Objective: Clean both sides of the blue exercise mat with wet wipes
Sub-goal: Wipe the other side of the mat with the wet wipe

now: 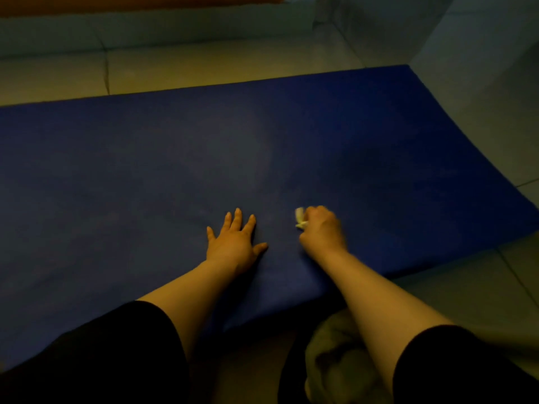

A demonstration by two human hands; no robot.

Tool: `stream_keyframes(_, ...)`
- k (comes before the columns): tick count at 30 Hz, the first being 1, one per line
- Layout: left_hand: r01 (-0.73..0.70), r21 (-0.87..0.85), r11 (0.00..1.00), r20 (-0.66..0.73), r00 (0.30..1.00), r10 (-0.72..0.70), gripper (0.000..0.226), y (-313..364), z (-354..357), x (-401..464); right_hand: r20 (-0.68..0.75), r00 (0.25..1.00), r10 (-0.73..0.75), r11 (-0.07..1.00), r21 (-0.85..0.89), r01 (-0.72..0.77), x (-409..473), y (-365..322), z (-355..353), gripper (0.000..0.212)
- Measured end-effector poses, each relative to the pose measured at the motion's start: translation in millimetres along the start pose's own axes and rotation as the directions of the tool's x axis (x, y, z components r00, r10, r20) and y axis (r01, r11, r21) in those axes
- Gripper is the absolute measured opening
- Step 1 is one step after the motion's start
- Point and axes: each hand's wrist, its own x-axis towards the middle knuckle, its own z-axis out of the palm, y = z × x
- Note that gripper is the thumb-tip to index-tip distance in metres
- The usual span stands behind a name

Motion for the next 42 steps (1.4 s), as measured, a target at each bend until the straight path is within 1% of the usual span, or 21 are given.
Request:
stream_keyframes(2,-0.004,-0.023,1.000,-0.033,0.999,0.004,0.071,4.3,0.5,-5.6,-0.040,0.996,0.080,0.997,-0.012,-0.080,1.6,11.6,-6.5,0.015)
stream_keyframes(3,-0.009,-0.035,0.999,-0.048,0.999,0.008,0.068,8.3,2.3,-9.8,-0.035,0.997,0.070,0.997,-0.014,-0.071,-2.9,8.1,-7.0,0.015)
stream_keyframes(7,-0.048,-0.084,0.995,-0.081,0.996,0.041,0.056,22.2,20.3,-33.5,0.104,0.984,-0.145,0.989,0.019,0.144,-36.7,-29.9,10.5,0.019)
stream_keyframes(9,-0.071,-0.103,0.992,-0.119,0.991,0.058,0.054,23.5,27.9,-43.8,0.121,0.973,-0.196,0.981,0.034,0.193,-44.5,-35.3,15.5,0.019)
stream_keyframes(11,-0.081,-0.071,0.994,-0.145,0.987,0.070,0.054,24.0,31.4,-53.8,0.069,0.987,-0.143,0.989,0.037,0.140,-40.2,-21.3,8.4,0.019)
stream_keyframes(13,-0.090,-0.049,0.995,-0.151,0.985,0.081,0.055,24.8,32.1,-62.0,-0.029,1.000,-0.010,0.999,0.053,0.011,-31.9,2.2,-4.6,0.019)
stream_keyframes(15,-0.101,-0.060,0.993,-0.147,0.985,0.092,0.059,26.0,31.2,-67.5,-0.098,0.990,0.104,0.993,0.059,-0.099,-27.3,20.3,-16.1,0.020)
stream_keyframes(16,-0.107,-0.063,0.992,-0.141,0.985,0.097,0.062,26.8,30.7,-68.8,-0.102,0.988,0.117,0.993,0.045,-0.112,-27.7,21.5,-19.0,0.021)
stream_keyframes(18,-0.110,-0.059,0.992,-0.129,0.986,0.102,0.066,28.2,31.6,-72.2,-0.054,0.997,0.048,0.999,0.000,-0.048,-37.1,8.6,-18.2,0.019)
stream_keyframes(20,-0.117,-0.054,0.992,-0.115,0.987,0.110,0.067,28.9,33.3,-74.9,0.040,0.997,-0.062,0.998,-0.017,0.063,-52.2,-12.5,-10.4,0.018)
stream_keyframes(22,-0.132,-0.049,0.990,-0.107,0.986,0.126,0.068,28.5,34.9,-77.1,0.089,0.988,-0.130,0.991,0.018,0.129,-63.4,-23.9,-2.2,0.020)
stream_keyframes(23,-0.140,-0.045,0.989,-0.103,0.986,0.135,0.068,27.9,34.8,-78.0,0.081,0.988,-0.129,0.991,0.044,0.125,-64.8,-23.9,-1.3,0.019)
stream_keyframes(26,-0.159,-0.041,0.987,-0.081,0.985,0.155,0.073,27.0,30.8,-79.8,-0.002,1.000,-0.018,0.999,0.048,0.018,-56.9,-4.2,-11.2,0.021)
stream_keyframes(28,-0.168,-0.046,0.985,-0.093,0.982,0.163,0.075,27.1,28.1,-82.3,-0.083,0.993,0.080,0.996,0.043,-0.076,-52.3,12.7,-20.3,0.024)
stream_keyframes(30,-0.174,-0.060,0.983,-0.120,0.979,0.166,0.076,27.5,28.0,-84.8,-0.109,0.987,0.122,0.992,0.034,-0.119,-53.8,20.4,-26.5,0.022)
stream_keyframes(32,-0.170,-0.080,0.982,-0.136,0.978,0.158,0.077,28.5,31.1,-86.7,-0.056,0.995,0.077,0.997,-0.011,-0.078,-63.6,14.1,-26.3,0.020)
stream_keyframes(34,-0.169,-0.096,0.981,-0.140,0.978,0.155,0.079,29.4,33.5,-86.7,0.025,0.999,-0.031,0.999,-0.041,0.032,-80.5,-2.5,-23.4,0.016)
stream_keyframes(36,-0.183,-0.124,0.975,-0.138,0.976,0.166,0.083,28.2,34.5,-86.9,0.098,0.985,-0.144,0.989,-0.009,0.145,-94.7,-14.7,-15.4,0.013)
stream_keyframes(37,-0.196,-0.134,0.971,-0.134,0.975,0.179,0.085,26.8,34.0,-86.9,0.114,0.979,-0.170,0.985,0.014,0.169,-97.5,-15.9,-12.2,0.013)
stream_keyframes(39,-0.217,-0.125,0.968,-0.110,0.973,0.204,0.097,23.5,32.9,-88.6,0.088,0.986,-0.140,0.989,0.054,0.136,-93.7,-6.6,-12.9,0.015)
stream_keyframes(42,-0.233,-0.028,0.972,-0.093,0.969,0.230,0.110,21.0,33.0,-91.4,-0.067,0.997,0.041,0.996,0.086,-0.035,-82.7,20.9,-26.0,0.016)
